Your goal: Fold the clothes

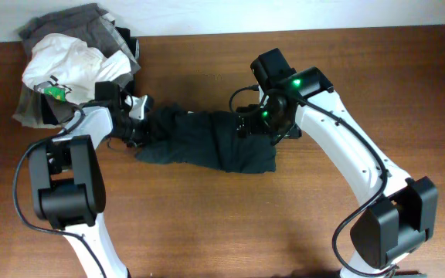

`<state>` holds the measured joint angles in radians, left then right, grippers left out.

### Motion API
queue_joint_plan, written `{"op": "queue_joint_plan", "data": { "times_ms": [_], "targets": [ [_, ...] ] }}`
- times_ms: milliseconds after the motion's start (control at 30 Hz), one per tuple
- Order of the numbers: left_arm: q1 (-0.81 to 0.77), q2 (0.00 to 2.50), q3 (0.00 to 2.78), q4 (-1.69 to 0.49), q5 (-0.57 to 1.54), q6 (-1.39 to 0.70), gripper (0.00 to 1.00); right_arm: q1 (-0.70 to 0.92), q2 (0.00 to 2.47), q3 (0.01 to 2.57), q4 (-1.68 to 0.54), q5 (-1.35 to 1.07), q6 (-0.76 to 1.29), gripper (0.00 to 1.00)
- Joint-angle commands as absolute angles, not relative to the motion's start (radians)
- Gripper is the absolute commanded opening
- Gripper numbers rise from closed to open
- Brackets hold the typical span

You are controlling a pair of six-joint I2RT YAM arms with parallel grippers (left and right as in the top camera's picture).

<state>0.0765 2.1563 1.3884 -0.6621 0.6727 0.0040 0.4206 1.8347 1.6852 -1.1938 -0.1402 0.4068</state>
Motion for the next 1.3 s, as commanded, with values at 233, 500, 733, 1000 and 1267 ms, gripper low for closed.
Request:
{"op": "queue_joint_plan", "data": {
  "times_ms": [233,500,733,1000,1267],
  "targets": [
    [0.117,2.111,1.728,-1.092,0.383,-0.056,0.01,0.426,1.839,1.602,-1.095,-0.118,0.397,0.86],
    [-0.046,2.02,1.864,-1.246,0.376,-0.081,0.01,0.426,1.88,1.319,-0.691,-0.342,0.413,0.34],
    [-0.265,1.996,1.865,-1.262,0.336,-0.109,0.01,0.426,1.983,1.299,-0.627,-0.389,0.432,0.2],
    [-0.413,2.044,1.865,-1.199,0.283,-0.171,0.11,0.411,1.999,1.304,-0.626,-0.394,0.447,0.22],
    [-0.436,2.14,1.865,-1.147,0.321,-0.171,0.93,0.244,1.955,1.515,-0.943,-0.371,0.369,0.32]
  ]
}}
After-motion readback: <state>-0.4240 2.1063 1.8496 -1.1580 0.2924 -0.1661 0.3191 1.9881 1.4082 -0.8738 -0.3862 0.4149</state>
